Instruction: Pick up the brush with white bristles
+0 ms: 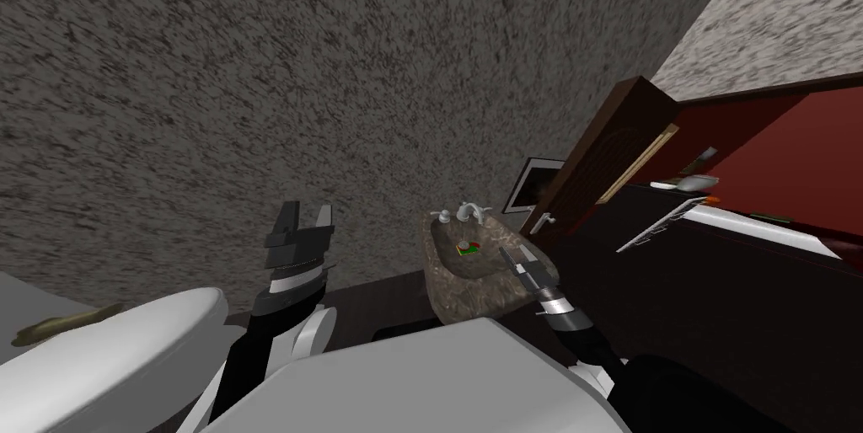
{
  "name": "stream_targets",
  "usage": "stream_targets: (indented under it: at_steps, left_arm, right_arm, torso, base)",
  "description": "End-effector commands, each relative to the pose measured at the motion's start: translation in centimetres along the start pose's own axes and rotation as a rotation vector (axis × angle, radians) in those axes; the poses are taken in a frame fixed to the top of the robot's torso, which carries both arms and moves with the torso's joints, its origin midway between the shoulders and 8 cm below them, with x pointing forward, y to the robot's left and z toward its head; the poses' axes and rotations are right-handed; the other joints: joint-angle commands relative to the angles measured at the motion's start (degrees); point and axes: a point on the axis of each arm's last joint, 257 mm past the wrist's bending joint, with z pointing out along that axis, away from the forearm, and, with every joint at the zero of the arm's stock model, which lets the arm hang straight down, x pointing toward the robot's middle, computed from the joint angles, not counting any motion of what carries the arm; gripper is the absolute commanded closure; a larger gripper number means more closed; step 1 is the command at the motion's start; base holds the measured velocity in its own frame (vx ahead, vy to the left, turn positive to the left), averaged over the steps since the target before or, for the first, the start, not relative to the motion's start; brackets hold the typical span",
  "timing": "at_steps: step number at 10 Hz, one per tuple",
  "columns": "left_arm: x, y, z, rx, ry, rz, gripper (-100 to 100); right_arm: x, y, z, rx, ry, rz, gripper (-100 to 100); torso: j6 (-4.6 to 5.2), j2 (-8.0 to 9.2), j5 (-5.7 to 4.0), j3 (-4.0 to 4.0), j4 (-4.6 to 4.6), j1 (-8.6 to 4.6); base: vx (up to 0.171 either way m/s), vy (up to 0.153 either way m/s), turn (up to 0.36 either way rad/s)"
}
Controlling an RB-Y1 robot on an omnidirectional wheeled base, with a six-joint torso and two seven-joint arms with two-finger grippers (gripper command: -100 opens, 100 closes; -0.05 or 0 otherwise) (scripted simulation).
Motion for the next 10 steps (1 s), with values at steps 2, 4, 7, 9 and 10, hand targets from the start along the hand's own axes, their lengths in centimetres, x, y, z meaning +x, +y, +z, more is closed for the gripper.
stream_targets:
  at_steps: [2, 4, 7, 9, 10]
  left_arm:
    - [0.0, 0.0, 0.0, 0.000, 0.000, 0.000, 0]
    - [0.0, 0.0, 0.0, 0.000, 0.000, 0.000, 0]
    - [0.0, 0.0, 0.0, 0.000, 0.000, 0.000, 0]
    - [0.0, 0.0, 0.0, 0.000, 0.000, 0.000, 0]
    - [0.0, 0.0, 0.0, 0.000, 0.000, 0.000, 0]
  right_arm:
    - [1.7, -1.4, -1.5, 0.012, 0.075, -0.105, -100]
    - [3.2, -2.6, -3.1, 0.019, 0.145, -0.173, -100]
    - [4.7, -3.9, -4.8, 0.019, 0.217, -0.276, -100]
    - [6.1, -5.2, -6.6, 0.019, 0.291, -0.343, -100]
    - [6.1, -5.2, -6.6, 0.017, 0.291, -0.352, -100]
  torso:
    - [-0.04, 0.01, 0.00, 0.00, 0.00, -0.01]
    - [0.04, -0.03, 0.00, -0.02, -0.01, 0.04]
    - [-0.04, -0.04, 0.01, -0.02, -0.01, 0.02]
    - [-0.02, -0.08, 0.02, -0.05, -0.02, 0.03]
    - [0.01, -0.10, 0.00, -0.06, -0.02, 0.04]
  base:
    - [-0.023, -0.033, 0.313]
    - [-0.013, -0.018, 0.241]
    - [-0.014, -0.019, 0.220]
    - [-0.004, -0.014, 0.304]
    - [-0.001, -0.009, 0.008]
